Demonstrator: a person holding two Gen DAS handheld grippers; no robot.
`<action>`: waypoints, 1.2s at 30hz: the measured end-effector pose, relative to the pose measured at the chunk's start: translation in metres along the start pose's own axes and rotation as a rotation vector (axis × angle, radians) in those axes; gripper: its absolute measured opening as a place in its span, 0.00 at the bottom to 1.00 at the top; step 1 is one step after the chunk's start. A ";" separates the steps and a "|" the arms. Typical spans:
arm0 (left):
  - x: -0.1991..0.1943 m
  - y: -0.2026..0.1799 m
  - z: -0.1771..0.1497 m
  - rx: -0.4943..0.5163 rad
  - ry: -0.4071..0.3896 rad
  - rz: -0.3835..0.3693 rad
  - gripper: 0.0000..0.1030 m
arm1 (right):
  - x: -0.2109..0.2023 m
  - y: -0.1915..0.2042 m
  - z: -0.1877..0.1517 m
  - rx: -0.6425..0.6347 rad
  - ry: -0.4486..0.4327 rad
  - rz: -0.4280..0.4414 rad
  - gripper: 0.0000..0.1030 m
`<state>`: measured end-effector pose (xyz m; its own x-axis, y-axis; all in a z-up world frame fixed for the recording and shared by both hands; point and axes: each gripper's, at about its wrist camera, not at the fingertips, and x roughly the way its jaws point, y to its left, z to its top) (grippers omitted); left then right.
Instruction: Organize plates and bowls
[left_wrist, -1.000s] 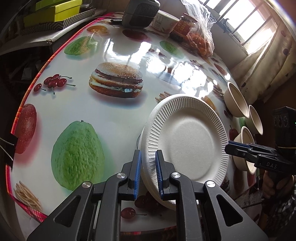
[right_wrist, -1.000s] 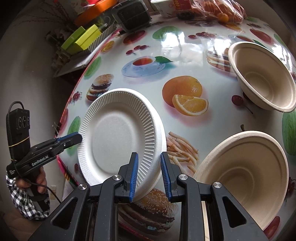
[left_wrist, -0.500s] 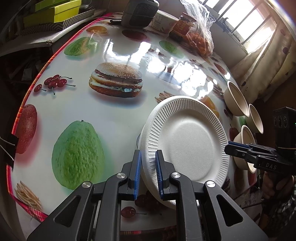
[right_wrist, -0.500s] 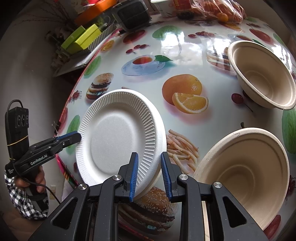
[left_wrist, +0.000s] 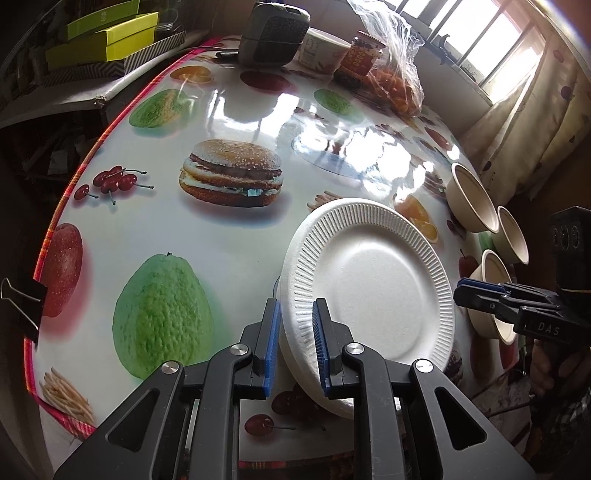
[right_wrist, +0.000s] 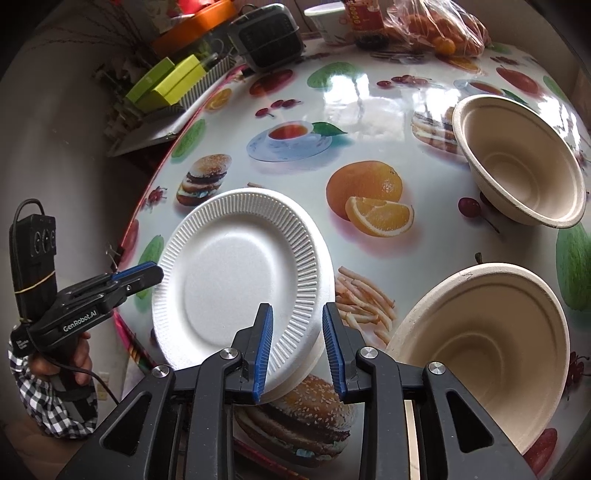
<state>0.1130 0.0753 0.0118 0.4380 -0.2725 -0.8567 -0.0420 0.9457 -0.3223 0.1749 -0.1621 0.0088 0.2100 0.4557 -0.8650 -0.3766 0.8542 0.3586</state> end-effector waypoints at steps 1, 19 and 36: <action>0.000 0.000 0.000 -0.002 0.000 0.000 0.18 | 0.000 0.001 0.000 -0.001 -0.002 0.001 0.26; -0.018 -0.009 0.007 0.021 -0.054 0.014 0.35 | -0.041 -0.001 -0.004 -0.001 -0.134 -0.011 0.42; 0.004 -0.113 0.044 0.199 -0.036 -0.120 0.35 | -0.121 -0.083 -0.040 0.192 -0.374 -0.162 0.44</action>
<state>0.1594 -0.0253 0.0628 0.4615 -0.3818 -0.8008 0.1885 0.9243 -0.3320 0.1441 -0.2979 0.0696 0.5773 0.3409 -0.7420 -0.1452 0.9371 0.3176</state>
